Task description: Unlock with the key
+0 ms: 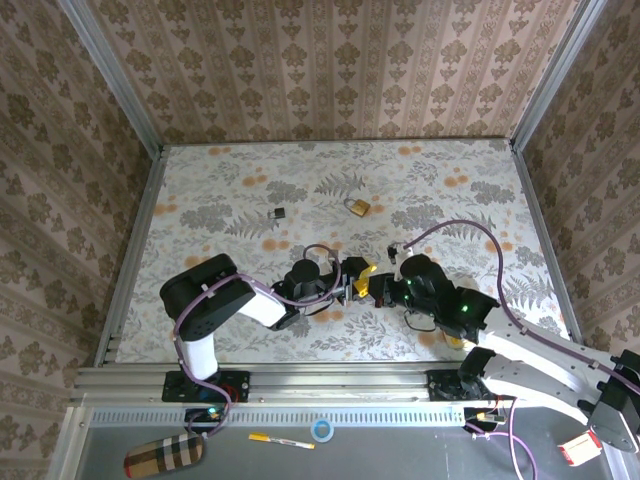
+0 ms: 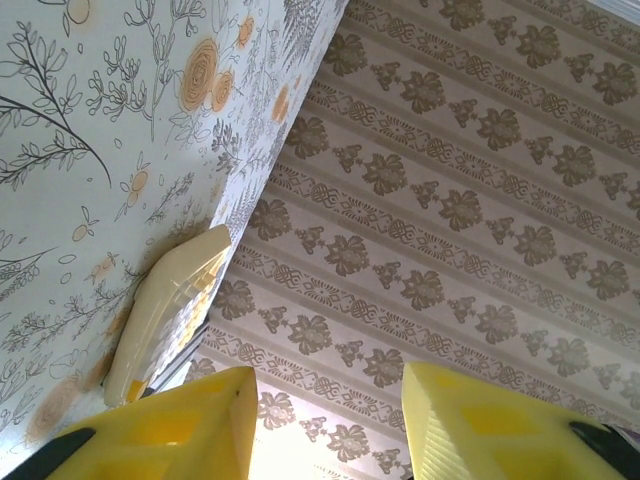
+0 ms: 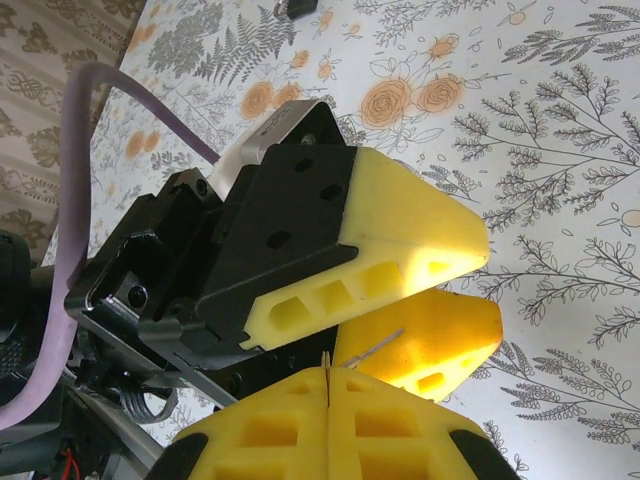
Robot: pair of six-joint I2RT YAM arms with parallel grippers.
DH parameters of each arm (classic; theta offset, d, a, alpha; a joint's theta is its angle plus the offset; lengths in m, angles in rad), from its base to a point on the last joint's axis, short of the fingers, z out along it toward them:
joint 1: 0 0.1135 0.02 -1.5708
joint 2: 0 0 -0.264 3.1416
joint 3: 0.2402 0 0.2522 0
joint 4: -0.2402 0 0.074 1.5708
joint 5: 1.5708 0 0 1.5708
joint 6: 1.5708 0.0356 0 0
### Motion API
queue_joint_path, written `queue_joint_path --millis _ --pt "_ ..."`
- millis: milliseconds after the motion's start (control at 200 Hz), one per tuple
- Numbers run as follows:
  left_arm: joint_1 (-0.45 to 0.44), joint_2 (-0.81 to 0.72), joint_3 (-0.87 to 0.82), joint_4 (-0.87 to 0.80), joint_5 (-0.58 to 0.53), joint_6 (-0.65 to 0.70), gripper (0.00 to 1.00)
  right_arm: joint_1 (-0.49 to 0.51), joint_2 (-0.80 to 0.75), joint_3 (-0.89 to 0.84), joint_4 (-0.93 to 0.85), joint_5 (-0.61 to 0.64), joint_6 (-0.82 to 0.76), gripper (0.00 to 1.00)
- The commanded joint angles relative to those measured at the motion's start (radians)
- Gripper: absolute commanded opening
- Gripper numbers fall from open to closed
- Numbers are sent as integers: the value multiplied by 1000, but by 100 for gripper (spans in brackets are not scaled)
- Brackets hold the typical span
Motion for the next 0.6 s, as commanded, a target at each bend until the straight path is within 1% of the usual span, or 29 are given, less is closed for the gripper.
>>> queue_joint_path --millis 0,460,595 --pt "1 -26 10 45 3 11 39 9 -29 -22 15 -5 -6 0" --pt "20 -26 -15 43 -4 37 27 8 -51 -35 -9 15 9 0" --pt "26 -26 -23 42 -7 45 20 8 -51 -33 -16 14 11 0"
